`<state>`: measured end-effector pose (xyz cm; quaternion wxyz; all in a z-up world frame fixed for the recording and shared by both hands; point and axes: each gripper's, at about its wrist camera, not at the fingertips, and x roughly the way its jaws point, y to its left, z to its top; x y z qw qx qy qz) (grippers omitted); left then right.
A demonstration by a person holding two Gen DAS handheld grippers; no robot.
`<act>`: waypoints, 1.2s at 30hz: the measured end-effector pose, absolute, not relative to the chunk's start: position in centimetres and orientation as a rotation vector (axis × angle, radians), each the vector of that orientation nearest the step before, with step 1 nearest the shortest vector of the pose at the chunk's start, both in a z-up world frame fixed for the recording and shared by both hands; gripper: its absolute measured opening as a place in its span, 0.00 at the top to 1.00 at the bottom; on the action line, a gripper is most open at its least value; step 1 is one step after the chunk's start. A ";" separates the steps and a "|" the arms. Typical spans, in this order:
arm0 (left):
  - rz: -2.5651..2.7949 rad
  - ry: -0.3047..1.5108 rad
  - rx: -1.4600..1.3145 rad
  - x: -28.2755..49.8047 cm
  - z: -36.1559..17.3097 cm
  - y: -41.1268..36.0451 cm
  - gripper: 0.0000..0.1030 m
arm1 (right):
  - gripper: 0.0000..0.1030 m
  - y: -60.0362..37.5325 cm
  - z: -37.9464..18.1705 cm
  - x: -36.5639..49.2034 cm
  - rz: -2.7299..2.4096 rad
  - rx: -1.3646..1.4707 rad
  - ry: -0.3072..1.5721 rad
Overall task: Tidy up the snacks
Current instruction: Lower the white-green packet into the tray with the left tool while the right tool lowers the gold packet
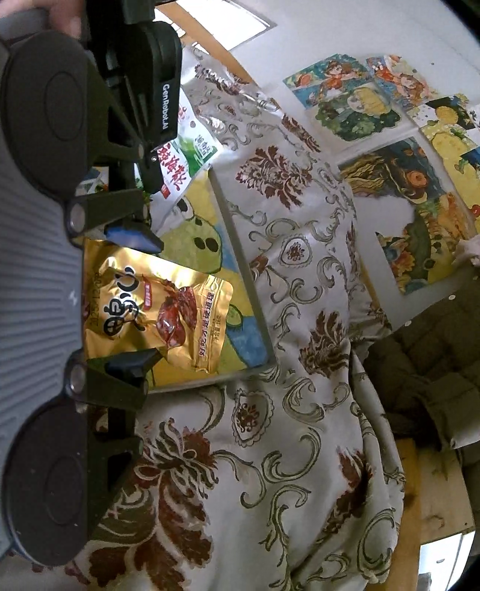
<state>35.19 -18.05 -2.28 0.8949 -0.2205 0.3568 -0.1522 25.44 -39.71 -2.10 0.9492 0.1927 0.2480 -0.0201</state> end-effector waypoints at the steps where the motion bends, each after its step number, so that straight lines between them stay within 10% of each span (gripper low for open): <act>1: -0.313 0.743 -0.452 35.2 -2.4 -18.2 0.92 | 0.42 -39.6 -2.3 25.7 -0.040 0.386 0.510; 14: -0.221 0.831 -0.397 35.8 -3.7 -17.5 0.78 | 0.36 -39.5 -3.7 27.0 -0.049 0.365 0.579; 21: -0.113 0.810 -0.359 34.7 -3.5 -16.5 0.21 | 0.20 -39.2 -3.1 26.6 -0.051 0.321 0.560; 27: -0.085 0.808 -0.346 33.7 -2.5 -15.6 0.01 | 0.00 -39.0 -1.8 25.7 -0.071 0.273 0.521; 36: -0.056 0.773 -0.472 31.8 -0.3 -13.6 0.01 | 0.00 -38.8 -0.5 23.9 -0.087 0.254 0.492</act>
